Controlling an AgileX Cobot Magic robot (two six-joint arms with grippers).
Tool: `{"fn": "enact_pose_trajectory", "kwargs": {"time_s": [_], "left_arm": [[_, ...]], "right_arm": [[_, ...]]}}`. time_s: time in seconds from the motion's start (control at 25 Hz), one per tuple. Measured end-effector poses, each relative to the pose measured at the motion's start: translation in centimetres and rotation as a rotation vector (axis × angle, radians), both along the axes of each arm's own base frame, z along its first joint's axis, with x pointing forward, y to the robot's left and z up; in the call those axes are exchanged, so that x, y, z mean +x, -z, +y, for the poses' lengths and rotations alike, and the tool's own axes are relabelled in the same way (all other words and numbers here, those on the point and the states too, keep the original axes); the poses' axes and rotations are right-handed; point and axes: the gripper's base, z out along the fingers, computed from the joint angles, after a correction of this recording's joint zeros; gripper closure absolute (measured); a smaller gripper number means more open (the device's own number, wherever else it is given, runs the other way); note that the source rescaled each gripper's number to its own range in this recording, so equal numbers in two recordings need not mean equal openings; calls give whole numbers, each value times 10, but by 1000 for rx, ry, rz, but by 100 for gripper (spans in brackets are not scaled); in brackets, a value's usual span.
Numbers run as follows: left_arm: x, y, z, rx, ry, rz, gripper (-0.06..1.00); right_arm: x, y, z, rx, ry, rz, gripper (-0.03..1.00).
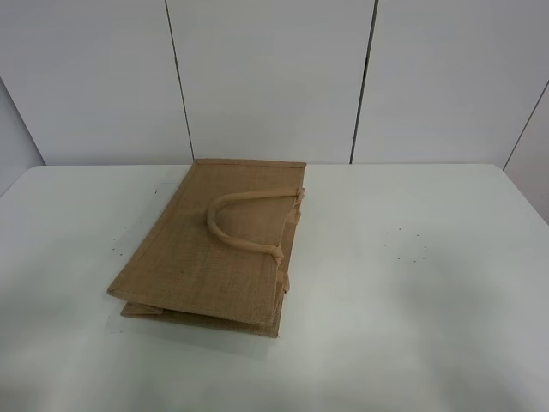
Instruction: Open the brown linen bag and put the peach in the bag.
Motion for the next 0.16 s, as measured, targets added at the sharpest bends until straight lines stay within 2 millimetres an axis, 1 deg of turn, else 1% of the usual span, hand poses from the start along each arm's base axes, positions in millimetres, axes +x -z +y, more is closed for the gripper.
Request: {"fn": "enact_pose_trajectory", "kwargs": {"time_s": [0.16], "left_arm": [[0, 0, 0, 0, 0, 0, -6]], "right_arm": [[0, 0, 0, 0, 0, 0, -3]]}}
